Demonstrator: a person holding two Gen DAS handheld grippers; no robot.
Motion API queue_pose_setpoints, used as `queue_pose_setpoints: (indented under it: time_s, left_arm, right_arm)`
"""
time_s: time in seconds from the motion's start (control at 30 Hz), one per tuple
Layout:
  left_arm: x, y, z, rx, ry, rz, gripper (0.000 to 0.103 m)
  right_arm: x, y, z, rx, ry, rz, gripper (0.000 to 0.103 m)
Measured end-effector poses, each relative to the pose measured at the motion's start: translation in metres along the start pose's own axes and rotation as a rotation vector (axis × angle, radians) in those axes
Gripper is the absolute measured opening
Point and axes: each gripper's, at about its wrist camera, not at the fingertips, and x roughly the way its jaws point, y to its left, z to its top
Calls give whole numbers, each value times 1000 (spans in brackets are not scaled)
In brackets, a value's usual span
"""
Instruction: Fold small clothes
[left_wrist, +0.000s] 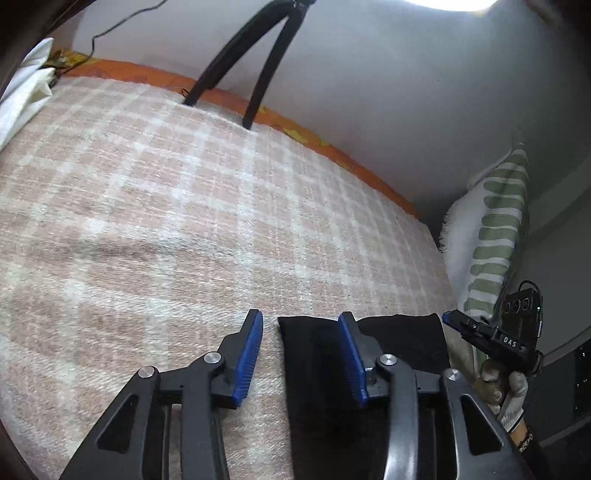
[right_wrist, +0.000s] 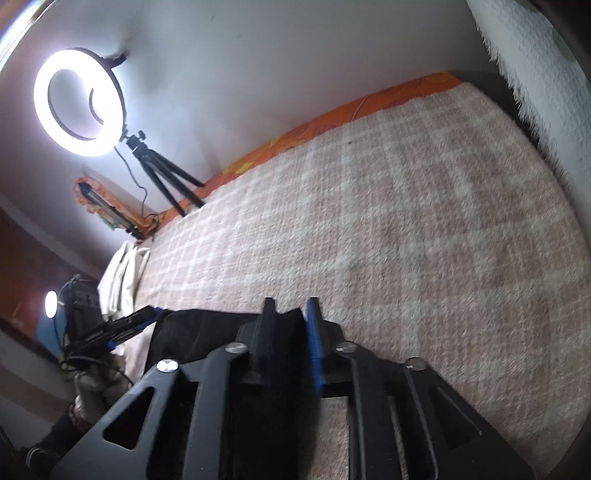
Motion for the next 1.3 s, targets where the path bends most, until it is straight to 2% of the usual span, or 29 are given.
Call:
queue_pose_setpoints:
  time_s: [0.03,0.07,0.1,0.17,0.2,0.3,0.4,0.47,0.53,0.6,0.7,0.77,0.8,0.83,0.9,1.0,1.07,1.3]
  left_arm:
    - [3,-3,0,2,1,-3,37]
    - [7,-4,1,6,13,-6,23]
    - [9,-6,1,10,20,-10,3]
    - [12,-11,1,25,21,-3,4]
    - [7,-14,0,37,-8,5,4]
    - [2,-16,-1,57,-56,56,4]
    - [11,-8,-1,18,-19,67,4]
    - [8,-9,0,23,-32,75,9]
    - [-2,-10,1,38,-50,99,10]
    - [-13,-7,2,35,-39,74,30]
    - [-33,-6,1,49,-44,72,41]
    - [-42,-4,-3,42,-31,53,45]
    - [-47,-2,-7,30,-17,36,48]
    - [-50,1,-9,19,-4,26,49]
    - [-54,4,-17,1,25,1,51]
    - [-53,8,-30,-36,68,-28,57]
    - [-48,11,-37,-75,95,-47,57]
    - [-37,14,-46,-115,111,-68,59]
  right_arm:
    - [2,-1,-2,-1,9,-1,21]
    - [4,-1,-2,1,17,1,21]
    - [8,-2,-3,6,24,4,21]
    - [15,-1,-5,9,27,12,17]
    - [19,1,-5,1,27,21,2]
    - [22,18,-7,-82,20,-22,1]
    - [22,13,-5,-66,14,-108,1]
    - [18,7,-4,-35,9,-76,1]
    - [11,8,-4,-38,-1,-94,2]
    - [0,7,-5,-41,-10,-136,5]
    - [-22,-1,-10,20,-14,-87,9]
    - [-39,-3,-19,39,-16,-47,15]
    - [-46,-3,-24,42,-15,-36,22]
    - [-52,-4,-30,45,-11,-23,30]
    - [-62,-7,-49,73,10,9,34]
    - [-61,-6,-69,92,53,46,34]
    - [-59,-5,-82,93,76,57,34]
    - [-44,-10,-100,151,130,122,36]
